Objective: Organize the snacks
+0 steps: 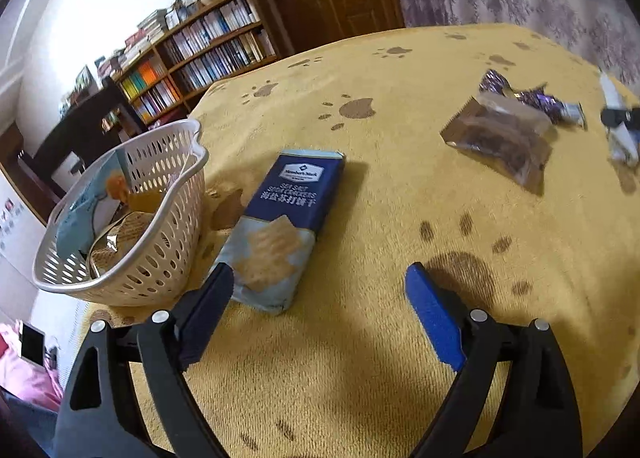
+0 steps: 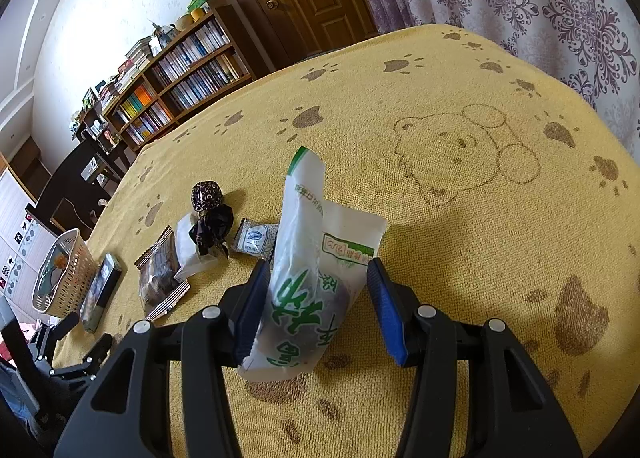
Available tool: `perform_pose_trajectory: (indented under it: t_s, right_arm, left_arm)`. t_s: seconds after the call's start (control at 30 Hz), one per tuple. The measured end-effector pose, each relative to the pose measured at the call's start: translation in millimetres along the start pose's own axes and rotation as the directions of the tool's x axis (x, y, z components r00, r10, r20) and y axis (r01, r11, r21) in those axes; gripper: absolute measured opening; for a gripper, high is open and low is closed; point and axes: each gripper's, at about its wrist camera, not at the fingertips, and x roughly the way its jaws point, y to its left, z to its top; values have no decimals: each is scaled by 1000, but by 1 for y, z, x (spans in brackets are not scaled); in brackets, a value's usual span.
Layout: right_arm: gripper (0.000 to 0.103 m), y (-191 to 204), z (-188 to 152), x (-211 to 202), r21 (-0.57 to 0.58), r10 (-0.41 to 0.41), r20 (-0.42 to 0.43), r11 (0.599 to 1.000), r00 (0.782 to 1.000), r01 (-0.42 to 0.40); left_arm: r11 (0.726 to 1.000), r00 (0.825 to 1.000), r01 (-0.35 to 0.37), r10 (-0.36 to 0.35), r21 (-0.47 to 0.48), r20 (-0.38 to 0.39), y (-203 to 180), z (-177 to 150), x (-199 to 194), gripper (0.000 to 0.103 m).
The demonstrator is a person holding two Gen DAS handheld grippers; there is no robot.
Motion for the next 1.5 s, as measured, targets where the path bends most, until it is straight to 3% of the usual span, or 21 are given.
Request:
perform_pose_trajectory:
  t_s: [0.2, 0.37, 0.5, 0.6, 0.73, 0.8, 0.97, 1.17, 1.5]
  right_arm:
    - [52, 1, 0, 1, 1, 2, 0, 1000, 1000, -2]
    - [52, 0, 0, 0, 1, 2, 0, 1000, 1000, -2]
    - [51, 0, 0, 0, 1, 2, 0, 1000, 1000, -2]
    - [52, 0, 0, 1, 1, 2, 0, 1000, 1000, -2]
    - [52, 0, 0, 0, 1, 2, 0, 1000, 1000, -2]
    - [51, 0, 0, 0, 2, 3, 0, 1000, 1000, -3]
    - [52, 0, 0, 1, 3, 4, 0, 1000, 1000, -4]
    - [51, -1, 0, 0, 0, 1, 1, 1000, 1000, -1]
    - [52, 0, 0, 0, 2, 4, 1, 1000, 1000, -4]
  left_arm:
    - [998, 1000, -16, 15, -58, -16, 9, 2, 5, 90]
    - [985, 996, 87, -92, -148, -22, 26, 9, 17, 95]
    - [981, 993, 118, -118, -155, 10, 22, 18, 19, 95]
    - [973, 981, 192, -191, -130, 26, 10, 22, 17, 95]
    - [949, 951, 308, -305, -72, 47, -19, 27, 9, 95]
    - [943, 943, 330, -327, -51, 54, -29, 28, 4, 95]
    - [982, 984, 174, -171, -68, 40, -23, 25, -1, 95]
    - [977, 996, 91, -89, -191, 18, 16, 11, 5, 95]
    - [970, 992, 121, -125, -211, -5, 24, 22, 26, 99]
